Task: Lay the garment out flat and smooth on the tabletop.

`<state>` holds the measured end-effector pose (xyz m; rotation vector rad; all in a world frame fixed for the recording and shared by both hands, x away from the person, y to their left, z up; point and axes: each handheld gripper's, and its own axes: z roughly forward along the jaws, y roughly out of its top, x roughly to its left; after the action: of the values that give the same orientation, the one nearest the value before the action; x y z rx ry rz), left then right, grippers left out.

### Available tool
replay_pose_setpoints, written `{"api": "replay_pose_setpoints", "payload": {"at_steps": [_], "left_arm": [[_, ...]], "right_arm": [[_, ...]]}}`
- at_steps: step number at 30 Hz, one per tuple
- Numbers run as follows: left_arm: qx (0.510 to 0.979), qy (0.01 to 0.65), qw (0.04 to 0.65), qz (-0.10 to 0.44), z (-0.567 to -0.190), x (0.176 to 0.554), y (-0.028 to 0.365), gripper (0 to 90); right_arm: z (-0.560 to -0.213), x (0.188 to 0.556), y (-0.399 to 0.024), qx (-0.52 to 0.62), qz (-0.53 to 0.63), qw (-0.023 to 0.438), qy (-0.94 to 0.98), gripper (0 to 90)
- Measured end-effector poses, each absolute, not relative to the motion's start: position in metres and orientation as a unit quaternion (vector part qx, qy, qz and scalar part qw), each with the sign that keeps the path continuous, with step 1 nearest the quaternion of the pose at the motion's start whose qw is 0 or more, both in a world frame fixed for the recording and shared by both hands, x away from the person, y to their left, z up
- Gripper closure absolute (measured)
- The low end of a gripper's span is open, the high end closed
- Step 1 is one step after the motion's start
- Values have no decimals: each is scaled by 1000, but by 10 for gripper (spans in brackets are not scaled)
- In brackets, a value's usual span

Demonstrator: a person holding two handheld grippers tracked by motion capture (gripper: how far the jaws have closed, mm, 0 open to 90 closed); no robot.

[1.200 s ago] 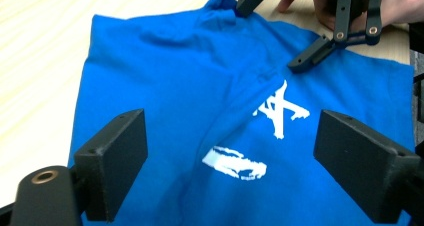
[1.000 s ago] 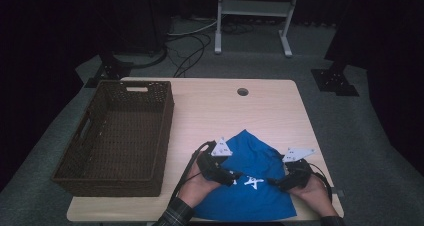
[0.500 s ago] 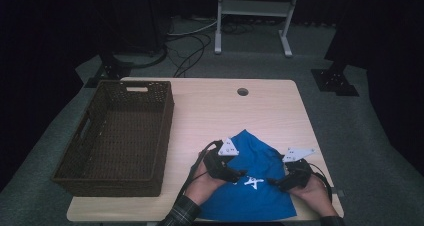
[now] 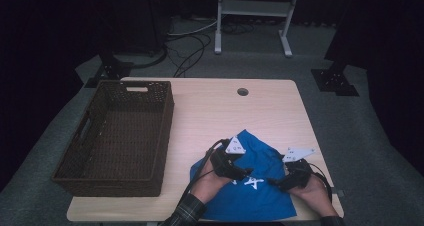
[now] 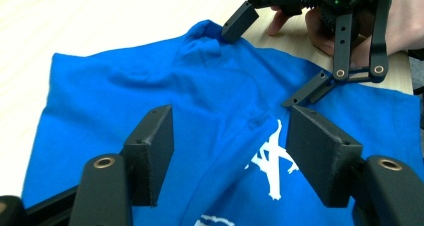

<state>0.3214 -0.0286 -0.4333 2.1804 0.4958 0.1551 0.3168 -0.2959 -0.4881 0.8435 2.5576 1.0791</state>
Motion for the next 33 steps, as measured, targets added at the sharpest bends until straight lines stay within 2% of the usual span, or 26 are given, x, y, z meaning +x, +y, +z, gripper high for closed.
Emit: {"api": "replay_pose_setpoints", "payload": {"at_steps": [33], "left_arm": [[881, 206, 426, 26, -452, 327, -67, 570]], "right_arm": [[-488, 317, -296, 289, 370, 119, 875, 0]]}}
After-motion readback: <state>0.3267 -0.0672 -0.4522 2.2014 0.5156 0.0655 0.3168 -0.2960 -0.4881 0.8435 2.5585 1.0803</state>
